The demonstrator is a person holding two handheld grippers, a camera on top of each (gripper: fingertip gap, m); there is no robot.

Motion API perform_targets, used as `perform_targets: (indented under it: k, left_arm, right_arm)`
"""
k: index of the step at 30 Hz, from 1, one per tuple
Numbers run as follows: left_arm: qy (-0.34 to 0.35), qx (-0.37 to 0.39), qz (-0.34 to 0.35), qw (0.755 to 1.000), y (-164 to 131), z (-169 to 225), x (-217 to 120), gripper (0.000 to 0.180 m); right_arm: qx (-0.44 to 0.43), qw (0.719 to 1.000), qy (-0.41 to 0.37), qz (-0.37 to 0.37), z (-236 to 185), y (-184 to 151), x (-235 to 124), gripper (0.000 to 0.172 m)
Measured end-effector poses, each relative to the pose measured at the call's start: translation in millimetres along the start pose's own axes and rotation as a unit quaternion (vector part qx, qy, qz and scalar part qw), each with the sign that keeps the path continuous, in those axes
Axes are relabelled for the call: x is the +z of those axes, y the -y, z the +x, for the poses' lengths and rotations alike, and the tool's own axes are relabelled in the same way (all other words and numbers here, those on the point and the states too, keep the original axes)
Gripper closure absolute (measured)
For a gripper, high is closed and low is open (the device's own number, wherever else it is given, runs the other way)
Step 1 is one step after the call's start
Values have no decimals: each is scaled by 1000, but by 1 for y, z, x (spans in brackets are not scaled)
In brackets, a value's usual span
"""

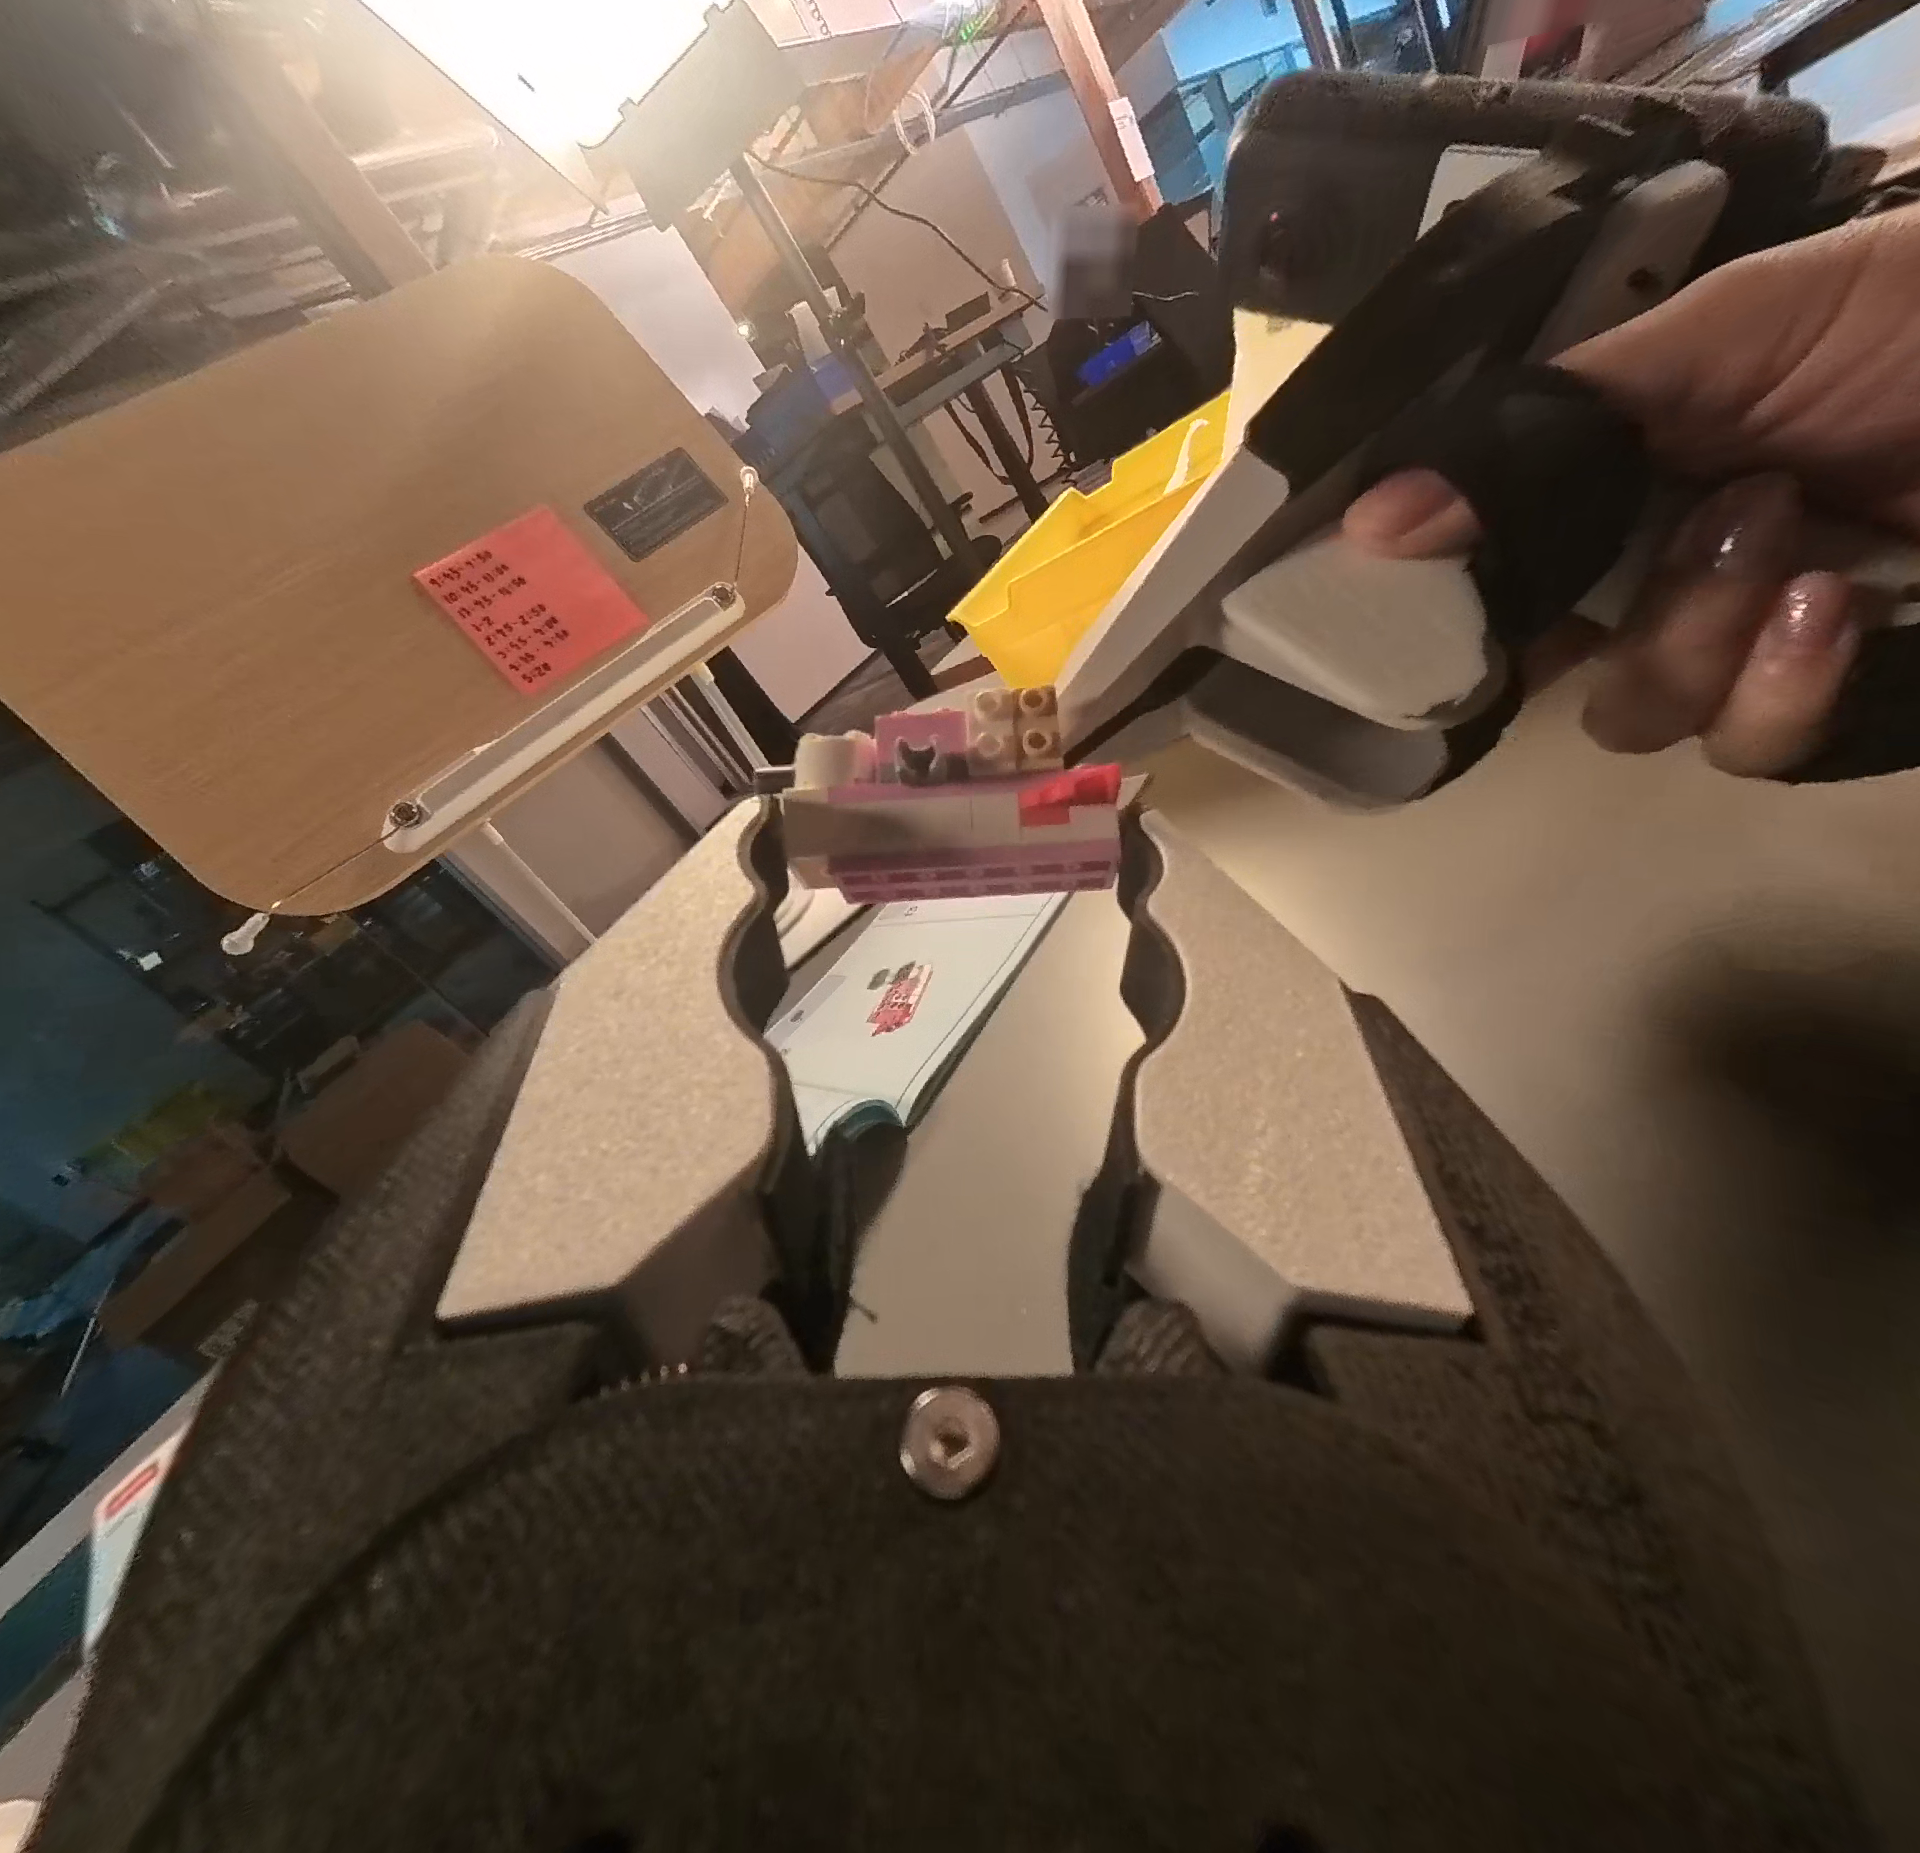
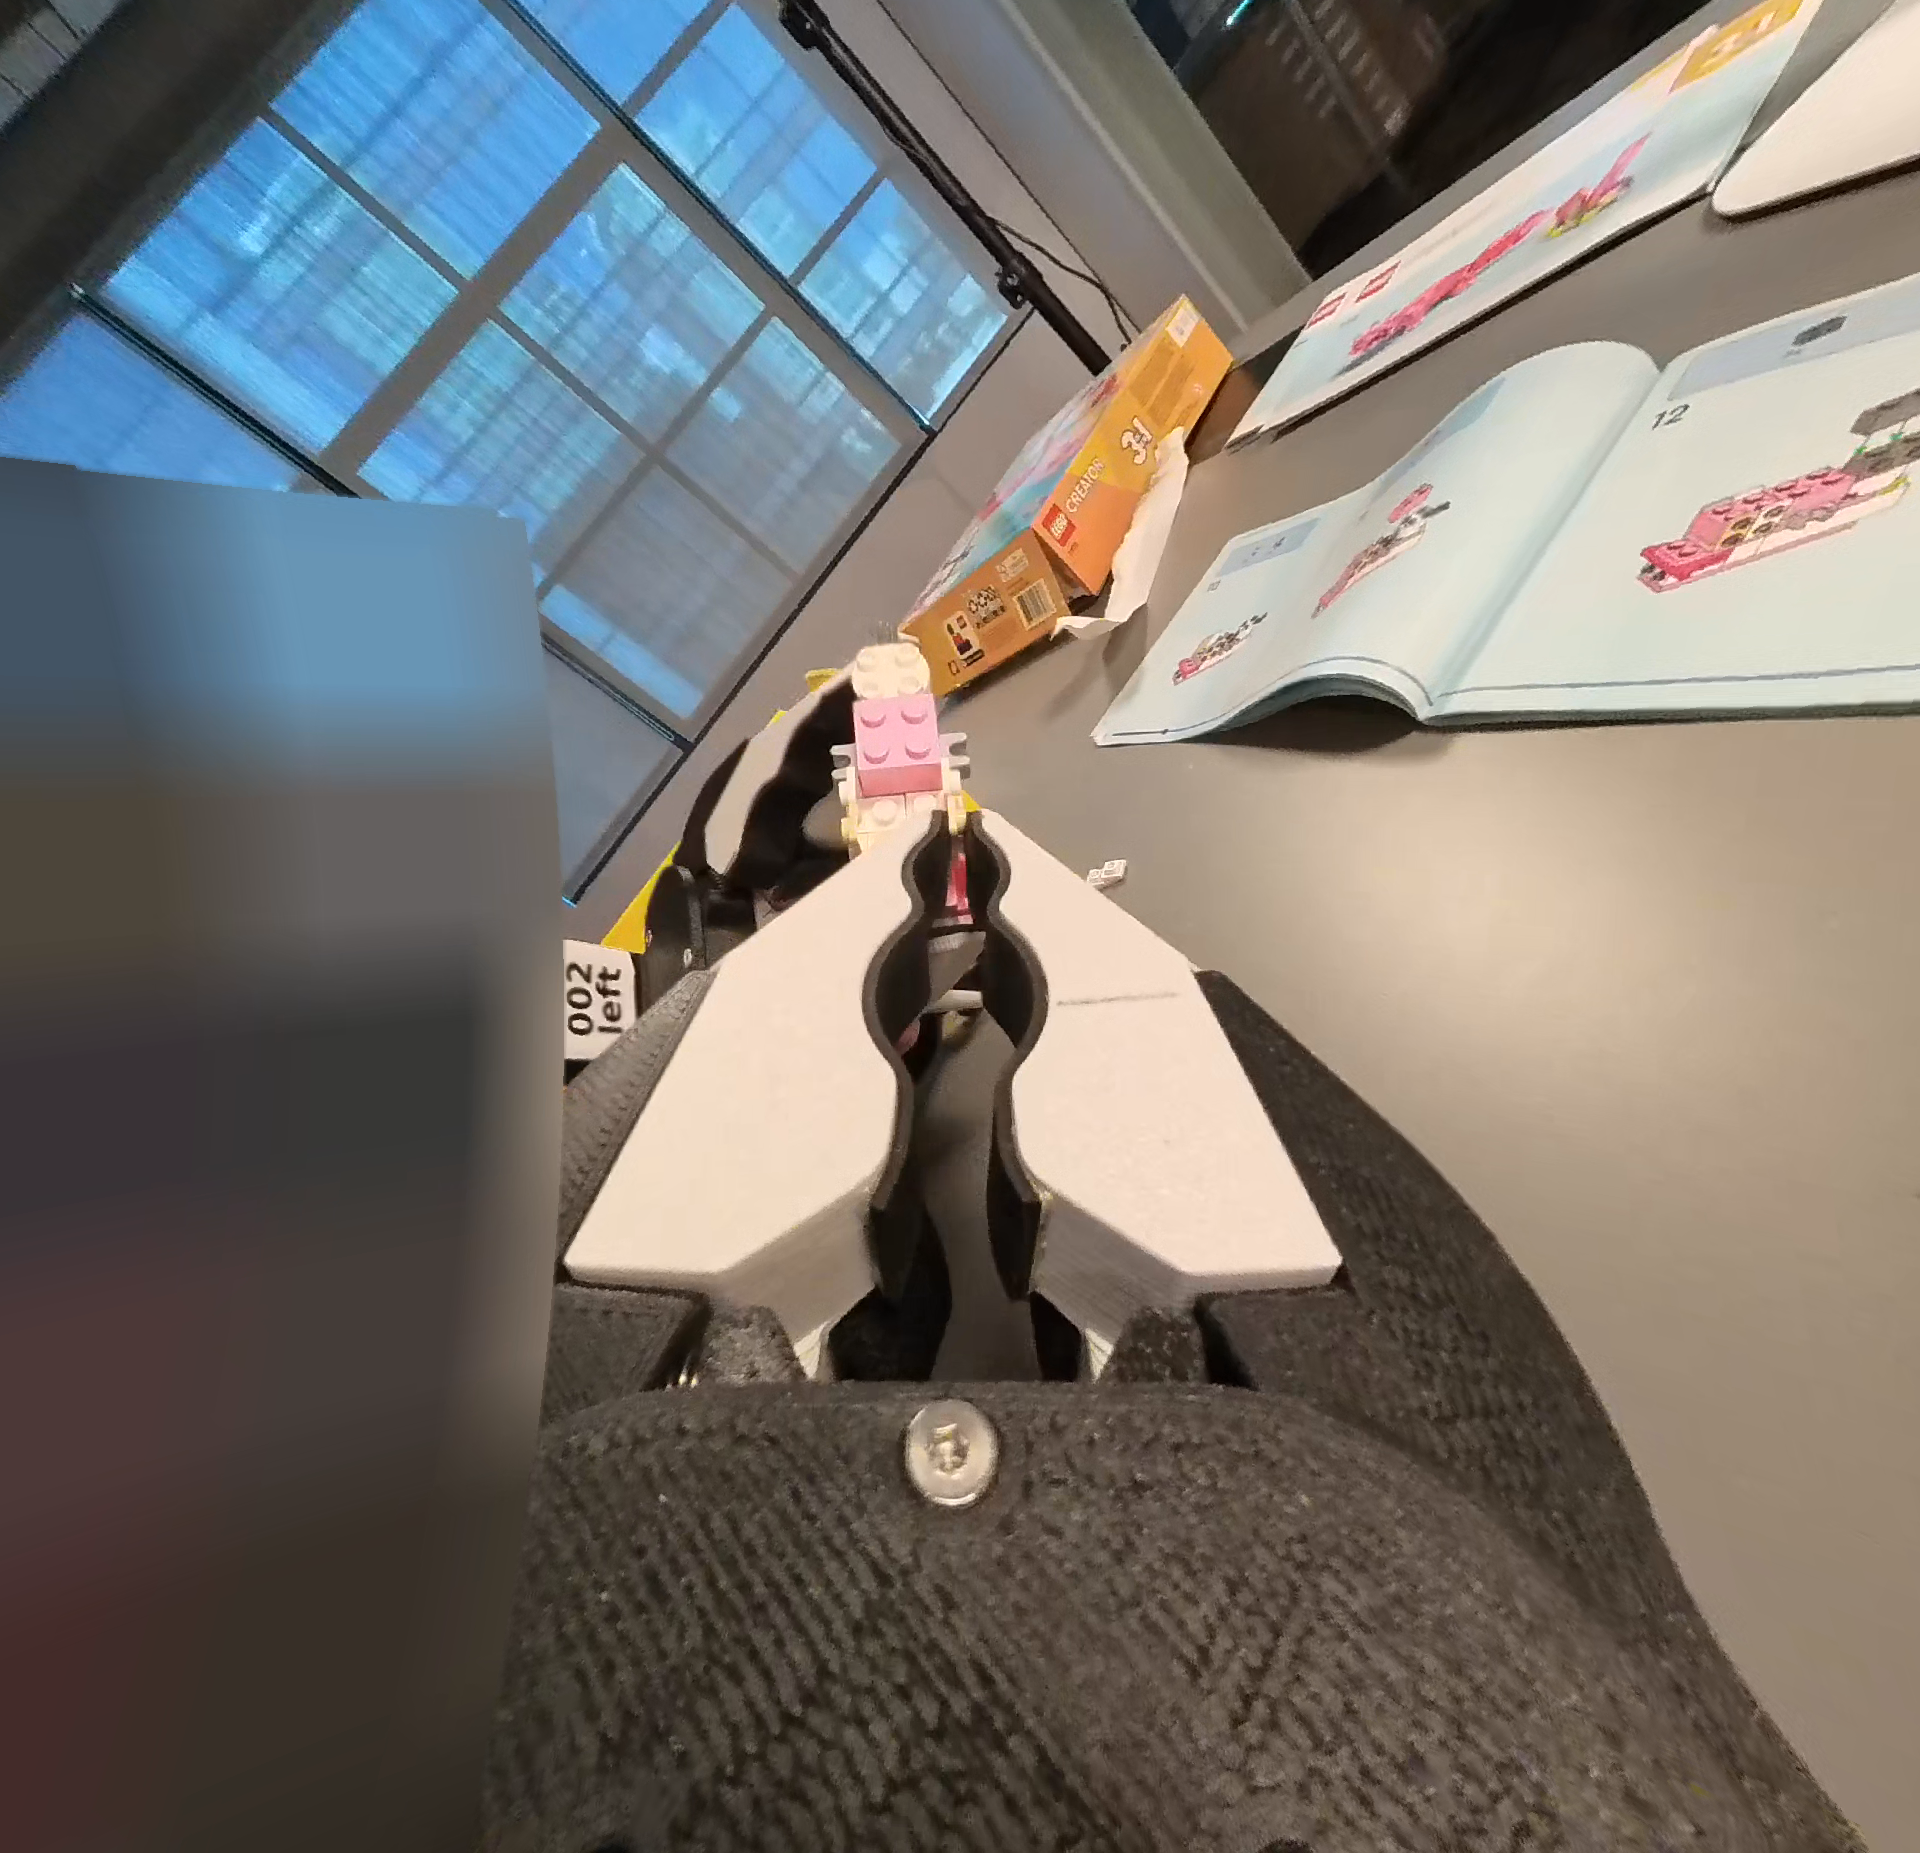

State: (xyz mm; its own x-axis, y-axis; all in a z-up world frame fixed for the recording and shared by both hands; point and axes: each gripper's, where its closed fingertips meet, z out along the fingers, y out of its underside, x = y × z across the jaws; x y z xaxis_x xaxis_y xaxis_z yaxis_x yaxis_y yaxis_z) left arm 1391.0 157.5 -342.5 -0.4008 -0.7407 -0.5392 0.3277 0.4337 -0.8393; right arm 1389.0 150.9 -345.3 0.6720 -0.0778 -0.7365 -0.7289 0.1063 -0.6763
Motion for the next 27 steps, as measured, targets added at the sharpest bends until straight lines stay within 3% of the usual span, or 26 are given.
perform_targets:
  k: [9, 13, 15, 17, 20, 23, 27]
  left_arm:
    - [9, 23, 6, 1000, 5, 0, -1, 117]
    - [12, 13, 9, 1000, 7, -2, -1, 117]
    - [9, -30, 14, 999, 8, -6, -2, 116]
    - [-14, -119, 29, 992, 15, -7, -4, 116]
    - [-53, -270, 58, 960, 23, -9, -7, 117]
    - [-61, -366, 79, 925, 24, -18, -9, 117]
    - [-61, -428, 89, 897, 22, -25, -11, 117]
  right_arm:
    - [19, 999, 25, 9, -4, 2, 0, 168]
    - [25, 999, 13, 31, 2, 9, -3, 148]
    - [14, 999, 2, 52, 6, 20, -10, 142]
    - [-26, 997, 9, 76, 0, 34, -19, 137]
    - [-152, 983, 17, 97, -22, 47, -25, 115]
    - [-360, 929, -58, 59, -30, 36, -20, 94]
    - [-601, 785, -150, -13, -29, 3, -1, 91]
